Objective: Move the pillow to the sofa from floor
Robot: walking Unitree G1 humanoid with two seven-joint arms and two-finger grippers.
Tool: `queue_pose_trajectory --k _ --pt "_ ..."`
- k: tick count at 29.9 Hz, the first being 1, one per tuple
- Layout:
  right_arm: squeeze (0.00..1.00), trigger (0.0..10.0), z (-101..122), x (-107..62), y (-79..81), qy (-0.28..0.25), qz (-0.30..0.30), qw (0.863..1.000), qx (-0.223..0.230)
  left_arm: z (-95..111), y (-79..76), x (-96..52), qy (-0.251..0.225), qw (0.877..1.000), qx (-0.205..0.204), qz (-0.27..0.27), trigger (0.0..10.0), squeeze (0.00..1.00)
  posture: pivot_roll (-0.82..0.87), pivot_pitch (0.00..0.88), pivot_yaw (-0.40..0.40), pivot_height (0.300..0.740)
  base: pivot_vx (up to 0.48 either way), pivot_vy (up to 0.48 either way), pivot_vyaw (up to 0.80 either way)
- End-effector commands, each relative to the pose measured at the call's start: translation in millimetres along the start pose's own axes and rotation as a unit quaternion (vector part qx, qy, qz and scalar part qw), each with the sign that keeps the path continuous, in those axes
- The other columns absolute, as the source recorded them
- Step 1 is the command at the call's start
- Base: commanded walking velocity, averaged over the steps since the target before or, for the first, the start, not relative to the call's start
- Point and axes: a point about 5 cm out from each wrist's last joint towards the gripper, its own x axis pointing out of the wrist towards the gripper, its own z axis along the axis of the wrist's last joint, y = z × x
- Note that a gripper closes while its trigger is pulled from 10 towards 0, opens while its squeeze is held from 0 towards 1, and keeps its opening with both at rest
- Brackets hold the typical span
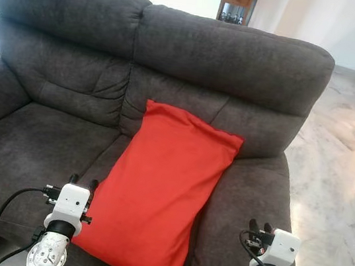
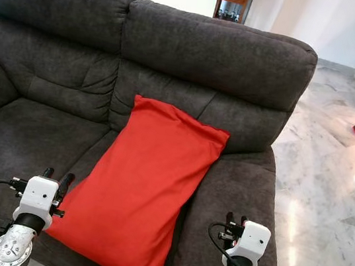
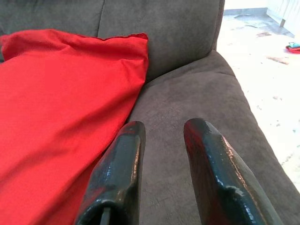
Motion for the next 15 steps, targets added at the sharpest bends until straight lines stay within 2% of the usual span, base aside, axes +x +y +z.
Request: queue_pose_trajectory --k 1,15 --pt "0.0 10.0 0.3 1.8 -0.1 0.003 0.001 1.0 -0.003 -0.5 -1.2 0.3 0.001 1.0 -0.004 0.003 10.0 0.0 0.12 0.0 -0.059 0.74 -0.247 0.0 0.0" --pt "0.0 10.0 -2.2 4.3 3.2 0.012 0.006 1.0 -0.002 0.4 -2.5 1.2 -0.001 1.0 -0.005 0.004 10.0 0.0 0.12 0.0 -0.06 0.74 -0.268 0.0 0.0"
